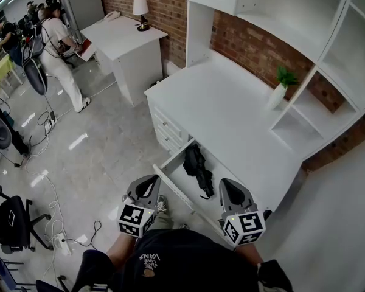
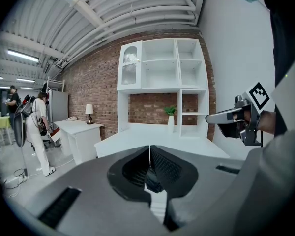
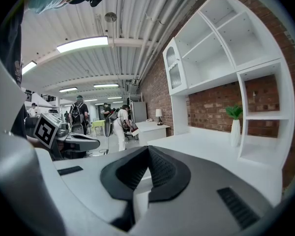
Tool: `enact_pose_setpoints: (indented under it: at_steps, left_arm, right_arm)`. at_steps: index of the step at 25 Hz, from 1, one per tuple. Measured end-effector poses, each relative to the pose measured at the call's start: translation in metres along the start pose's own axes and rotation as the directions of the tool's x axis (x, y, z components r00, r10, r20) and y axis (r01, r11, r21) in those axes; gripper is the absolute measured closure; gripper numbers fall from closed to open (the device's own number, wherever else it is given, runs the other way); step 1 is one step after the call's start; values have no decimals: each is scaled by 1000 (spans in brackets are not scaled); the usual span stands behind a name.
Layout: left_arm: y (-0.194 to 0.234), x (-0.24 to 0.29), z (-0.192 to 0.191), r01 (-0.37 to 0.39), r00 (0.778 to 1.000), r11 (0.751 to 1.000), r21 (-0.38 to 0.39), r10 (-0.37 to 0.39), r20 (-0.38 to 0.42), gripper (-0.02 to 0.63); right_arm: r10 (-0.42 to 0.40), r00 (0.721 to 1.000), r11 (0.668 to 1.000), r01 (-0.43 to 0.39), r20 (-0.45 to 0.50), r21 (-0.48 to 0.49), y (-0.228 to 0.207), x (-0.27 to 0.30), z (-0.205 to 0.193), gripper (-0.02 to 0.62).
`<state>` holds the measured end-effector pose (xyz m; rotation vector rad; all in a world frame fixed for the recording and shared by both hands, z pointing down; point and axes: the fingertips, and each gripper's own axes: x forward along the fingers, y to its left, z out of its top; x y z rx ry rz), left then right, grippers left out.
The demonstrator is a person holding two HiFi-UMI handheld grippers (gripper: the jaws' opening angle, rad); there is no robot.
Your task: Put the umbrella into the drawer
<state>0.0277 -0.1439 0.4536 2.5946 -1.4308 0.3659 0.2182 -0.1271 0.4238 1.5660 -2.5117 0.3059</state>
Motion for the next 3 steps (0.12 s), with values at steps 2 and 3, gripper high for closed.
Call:
enact_pose_setpoints:
  at_steps: [2,3]
  left_arm:
    - [2,1,2,-5,1000,1000,-2,5,9,595]
    - [4,1,3,-8,1000,1000,-2,8,14,595]
  right_arm:
    - [0,1000,1000,0,4,-2,0,2,0,594]
    - [0,1000,1000,0,5,-4,0,4,1,594]
